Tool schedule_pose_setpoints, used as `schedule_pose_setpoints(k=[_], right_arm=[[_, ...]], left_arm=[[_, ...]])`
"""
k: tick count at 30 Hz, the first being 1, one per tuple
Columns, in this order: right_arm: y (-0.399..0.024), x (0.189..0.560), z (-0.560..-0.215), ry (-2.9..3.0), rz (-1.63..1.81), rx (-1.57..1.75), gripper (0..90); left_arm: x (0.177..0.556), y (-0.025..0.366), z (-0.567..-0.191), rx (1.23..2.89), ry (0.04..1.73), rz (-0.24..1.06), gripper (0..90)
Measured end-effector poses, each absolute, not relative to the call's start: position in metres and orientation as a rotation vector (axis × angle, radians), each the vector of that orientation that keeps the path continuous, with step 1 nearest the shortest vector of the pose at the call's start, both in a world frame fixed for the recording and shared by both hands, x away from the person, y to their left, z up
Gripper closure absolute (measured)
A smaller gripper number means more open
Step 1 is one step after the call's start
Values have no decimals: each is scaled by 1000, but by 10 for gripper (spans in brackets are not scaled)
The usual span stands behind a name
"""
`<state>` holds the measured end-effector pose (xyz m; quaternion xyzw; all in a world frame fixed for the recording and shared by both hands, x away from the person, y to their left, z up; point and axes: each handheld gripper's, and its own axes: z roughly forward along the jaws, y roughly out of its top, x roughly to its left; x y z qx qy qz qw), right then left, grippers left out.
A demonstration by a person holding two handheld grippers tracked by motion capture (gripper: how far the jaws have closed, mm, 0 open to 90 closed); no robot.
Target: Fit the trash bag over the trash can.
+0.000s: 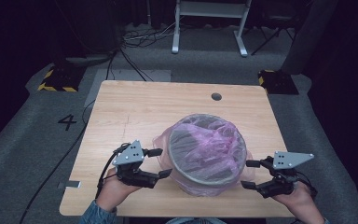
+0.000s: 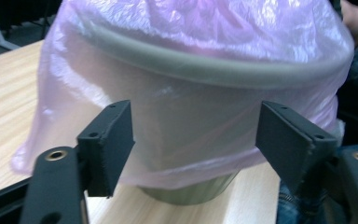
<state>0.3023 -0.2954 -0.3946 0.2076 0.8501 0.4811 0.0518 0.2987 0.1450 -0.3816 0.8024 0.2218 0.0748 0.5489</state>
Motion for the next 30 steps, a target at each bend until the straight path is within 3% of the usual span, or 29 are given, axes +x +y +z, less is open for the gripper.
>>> schedule_pose_setpoints(k=[4,16,22,30], right_arm=[[-293,300,-396,2592,1451,641,220],[-295,296,-397,2595,1475,649,220],[-293,298,-400,2613,1493,665,226],[-294,303,-399,2604,1533,692,233]], left_arm=[[293,139,-380,1914,512,178,259],[276,146,-401,2018,447,367,274],[286,141,-419,2100,518,473,284],[301,136,-414,2037,540,531,295]])
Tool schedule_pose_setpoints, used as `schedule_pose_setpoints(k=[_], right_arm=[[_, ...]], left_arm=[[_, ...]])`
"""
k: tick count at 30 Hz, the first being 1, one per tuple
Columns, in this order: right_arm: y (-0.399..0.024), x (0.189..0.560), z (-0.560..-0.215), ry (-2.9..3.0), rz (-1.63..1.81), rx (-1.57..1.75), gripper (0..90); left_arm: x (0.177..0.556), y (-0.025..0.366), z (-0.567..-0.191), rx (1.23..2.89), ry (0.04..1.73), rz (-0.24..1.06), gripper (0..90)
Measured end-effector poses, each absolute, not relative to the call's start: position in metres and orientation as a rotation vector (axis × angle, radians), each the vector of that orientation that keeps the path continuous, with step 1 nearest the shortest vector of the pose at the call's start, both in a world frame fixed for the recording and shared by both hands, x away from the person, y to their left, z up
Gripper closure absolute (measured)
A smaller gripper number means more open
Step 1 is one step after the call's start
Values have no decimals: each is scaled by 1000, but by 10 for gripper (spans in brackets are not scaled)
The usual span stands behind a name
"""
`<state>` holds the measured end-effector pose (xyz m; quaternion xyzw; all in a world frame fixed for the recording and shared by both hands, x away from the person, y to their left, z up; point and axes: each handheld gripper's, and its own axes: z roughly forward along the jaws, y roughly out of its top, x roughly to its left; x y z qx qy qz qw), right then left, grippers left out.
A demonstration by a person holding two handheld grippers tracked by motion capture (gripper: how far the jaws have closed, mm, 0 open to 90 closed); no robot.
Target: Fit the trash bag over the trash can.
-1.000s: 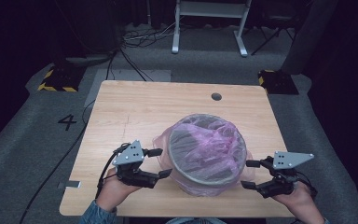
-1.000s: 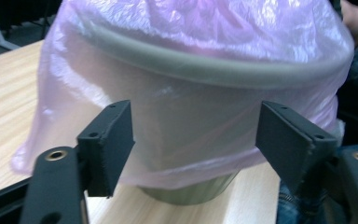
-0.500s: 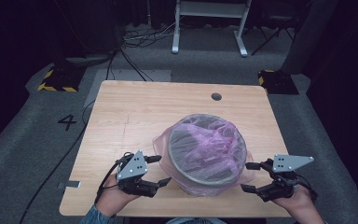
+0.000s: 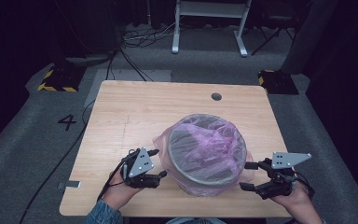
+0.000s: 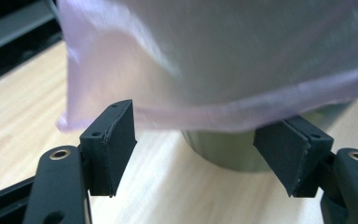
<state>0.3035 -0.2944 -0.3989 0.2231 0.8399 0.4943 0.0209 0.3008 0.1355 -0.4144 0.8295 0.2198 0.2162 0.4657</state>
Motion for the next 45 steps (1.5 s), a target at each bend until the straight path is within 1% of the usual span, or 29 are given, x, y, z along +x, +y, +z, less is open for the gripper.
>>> schedule_pose_setpoints(k=[4,6,8,12,13,15,21,23,26,31,32,34,36,38,39,40,45], right_arm=[[-293,306,-399,2610,1548,694,244],[-293,308,-399,2612,1544,700,253],[-292,310,-399,2608,1542,701,272],[-292,311,-397,2576,1540,681,288],[-292,311,-397,2574,1542,682,288],[-292,312,-396,2569,1548,678,288],[-292,313,-391,2538,1548,669,285],[-292,315,-390,2527,1539,667,274],[-291,319,-387,2495,1519,664,225],[-288,331,-387,2527,1496,627,222],[-285,333,-389,2555,1488,609,249],[-280,334,-392,2623,1443,532,433],[-277,334,-393,2664,1416,485,645],[-277,332,-392,2660,1390,464,803],[-278,331,-391,2659,1397,461,864],[-280,330,-390,2648,1394,462,900],[-293,335,-395,2618,1375,579,900]], left_arm=[[302,134,-410,2017,528,541,311],[302,134,-408,2008,501,536,368],[300,135,-406,1993,480,522,511],[303,142,-405,1961,472,426,767],[304,144,-405,1957,471,409,823],[305,148,-407,1956,485,379,882],[310,163,-423,1990,559,329,896],[313,167,-429,1994,586,308,896],[318,171,-435,2007,615,292,896],[324,170,-441,2028,635,280,895],[324,169,-441,2026,632,276,895],[323,168,-440,2023,616,273,895],[321,166,-437,2012,584,276,895],[318,165,-433,1991,561,275,895],[316,165,-430,1983,553,278,895],[316,165,-429,1980,552,281,895],[320,166,-438,2014,577,274,895]])
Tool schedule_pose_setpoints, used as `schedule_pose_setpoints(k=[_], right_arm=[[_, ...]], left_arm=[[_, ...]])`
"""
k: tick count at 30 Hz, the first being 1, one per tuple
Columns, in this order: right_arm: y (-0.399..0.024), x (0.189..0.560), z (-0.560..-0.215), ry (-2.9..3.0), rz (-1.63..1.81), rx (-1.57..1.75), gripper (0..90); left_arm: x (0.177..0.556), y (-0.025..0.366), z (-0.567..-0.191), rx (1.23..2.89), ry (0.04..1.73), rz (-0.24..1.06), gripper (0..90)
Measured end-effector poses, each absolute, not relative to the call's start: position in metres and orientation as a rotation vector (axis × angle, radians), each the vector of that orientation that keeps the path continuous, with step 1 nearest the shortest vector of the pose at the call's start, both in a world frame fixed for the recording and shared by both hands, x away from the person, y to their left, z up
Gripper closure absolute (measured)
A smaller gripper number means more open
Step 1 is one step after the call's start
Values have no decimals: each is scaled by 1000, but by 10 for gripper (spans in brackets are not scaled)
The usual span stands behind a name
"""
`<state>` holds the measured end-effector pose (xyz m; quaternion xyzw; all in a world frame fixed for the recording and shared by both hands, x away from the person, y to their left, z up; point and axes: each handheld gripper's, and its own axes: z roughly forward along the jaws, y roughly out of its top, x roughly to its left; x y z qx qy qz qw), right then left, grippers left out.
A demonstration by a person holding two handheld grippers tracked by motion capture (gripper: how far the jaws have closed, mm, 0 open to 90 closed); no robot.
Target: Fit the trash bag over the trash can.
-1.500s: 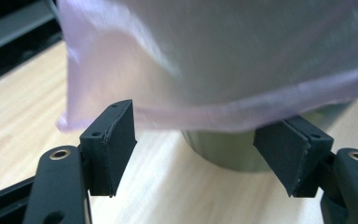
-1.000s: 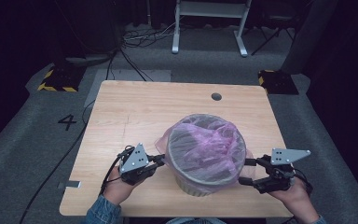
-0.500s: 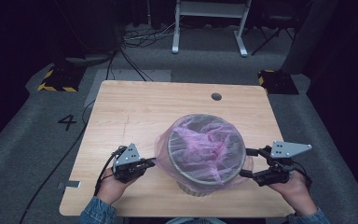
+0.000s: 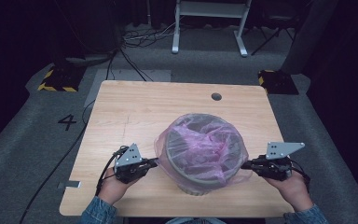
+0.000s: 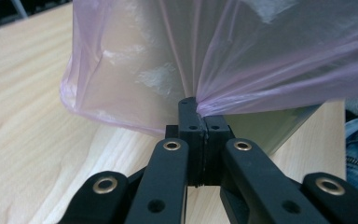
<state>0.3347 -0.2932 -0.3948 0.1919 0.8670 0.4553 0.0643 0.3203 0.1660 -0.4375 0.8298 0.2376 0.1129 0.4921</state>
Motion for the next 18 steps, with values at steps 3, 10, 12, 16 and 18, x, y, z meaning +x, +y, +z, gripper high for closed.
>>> schedule_pose_setpoints(k=[3,10,12,16,18], right_arm=[[-302,342,-408,2650,1351,683,900],[-309,350,-447,2756,1177,877,900],[-311,350,-455,2779,1155,907,900],[-314,345,-458,2799,1171,924,816],[-315,341,-453,2779,1262,865,575]], left_arm=[[324,166,-448,2053,612,258,896],[327,169,-470,2174,687,221,896],[326,172,-475,2177,708,190,896],[321,177,-472,2134,688,154,857],[316,182,-465,2054,674,123,586]])
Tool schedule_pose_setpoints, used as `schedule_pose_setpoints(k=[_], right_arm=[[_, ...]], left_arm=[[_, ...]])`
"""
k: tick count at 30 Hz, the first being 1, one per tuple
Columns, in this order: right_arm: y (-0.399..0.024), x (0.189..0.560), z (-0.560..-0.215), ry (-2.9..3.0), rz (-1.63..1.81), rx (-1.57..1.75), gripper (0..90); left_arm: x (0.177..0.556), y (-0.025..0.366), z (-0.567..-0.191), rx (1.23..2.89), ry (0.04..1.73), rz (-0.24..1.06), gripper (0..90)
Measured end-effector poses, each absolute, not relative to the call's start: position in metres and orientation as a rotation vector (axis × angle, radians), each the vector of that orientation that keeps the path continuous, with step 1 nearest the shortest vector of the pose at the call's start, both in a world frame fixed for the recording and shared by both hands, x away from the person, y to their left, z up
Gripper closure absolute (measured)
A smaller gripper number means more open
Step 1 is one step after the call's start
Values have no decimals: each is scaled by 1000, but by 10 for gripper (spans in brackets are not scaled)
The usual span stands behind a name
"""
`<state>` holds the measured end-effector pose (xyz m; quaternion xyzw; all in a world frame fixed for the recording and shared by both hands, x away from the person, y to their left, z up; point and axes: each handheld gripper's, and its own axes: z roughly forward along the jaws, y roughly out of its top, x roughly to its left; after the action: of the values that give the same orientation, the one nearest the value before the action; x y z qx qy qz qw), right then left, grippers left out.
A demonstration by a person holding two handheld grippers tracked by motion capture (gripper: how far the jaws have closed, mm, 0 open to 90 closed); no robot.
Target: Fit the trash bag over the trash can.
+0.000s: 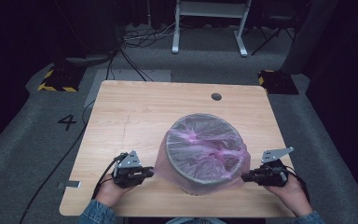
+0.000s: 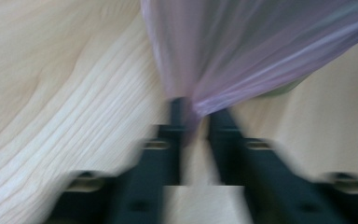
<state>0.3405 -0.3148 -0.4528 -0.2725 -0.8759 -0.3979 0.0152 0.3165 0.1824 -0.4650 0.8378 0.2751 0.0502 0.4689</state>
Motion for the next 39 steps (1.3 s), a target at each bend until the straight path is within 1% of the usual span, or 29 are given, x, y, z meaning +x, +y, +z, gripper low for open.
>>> schedule_pose_setpoints(k=[1,2,3,5,7,9,12,16,20,21,22,25,28,29,30,32,34,37,39], right_arm=[[-316,337,-448,-2736,-1302,-831,464],[-318,335,-442,-2746,-1359,-812,384],[-319,333,-435,-2744,-1415,-799,331],[-318,330,-423,-2730,-1492,-751,300],[-313,329,-412,-2742,-1517,-701,277],[-304,330,-405,-2769,-1515,-661,280],[-294,336,-400,-2788,-1489,-626,307],[-290,344,-398,-2767,-1481,-604,357],[-288,349,-395,-2752,-1484,-580,412],[-288,349,-394,-2749,-1482,-570,442],[-288,350,-393,-2748,-1481,-558,484],[-288,350,-389,-2760,-1481,-531,626],[-288,348,-385,-2773,-1489,-511,827],[-287,347,-384,-2785,-1489,-522,888],[-287,347,-384,-2793,-1486,-533,897],[-288,348,-386,-2795,-1471,-581,900],[-288,350,-391,-2802,-1449,-611,900],[-291,356,-407,-2792,-1382,-698,900],[-294,362,-420,-2786,-1324,-765,900]], left_arm=[[315,185,-460,2019,669,111,460],[314,187,-454,1982,665,101,383],[313,189,-449,1957,650,104,331],[313,187,-437,1928,616,118,295],[315,180,-428,1932,585,140,285],[320,172,-423,1944,565,148,279],[329,164,-419,1960,558,155,277],[341,162,-420,1955,568,127,286],[345,158,-414,1944,516,112,287],[346,157,-413,1947,505,119,304],[346,156,-411,1956,490,124,364],[345,154,-408,1978,471,150,597],[343,152,-407,2002,503,197,794],[342,152,-407,2011,507,210,841],[342,152,-407,2026,514,224,874],[342,151,-411,2056,536,238,895],[344,151,-417,2079,568,242,897],[350,152,-428,2123,615,263,897],[353,154,-436,2114,646,243,897]])
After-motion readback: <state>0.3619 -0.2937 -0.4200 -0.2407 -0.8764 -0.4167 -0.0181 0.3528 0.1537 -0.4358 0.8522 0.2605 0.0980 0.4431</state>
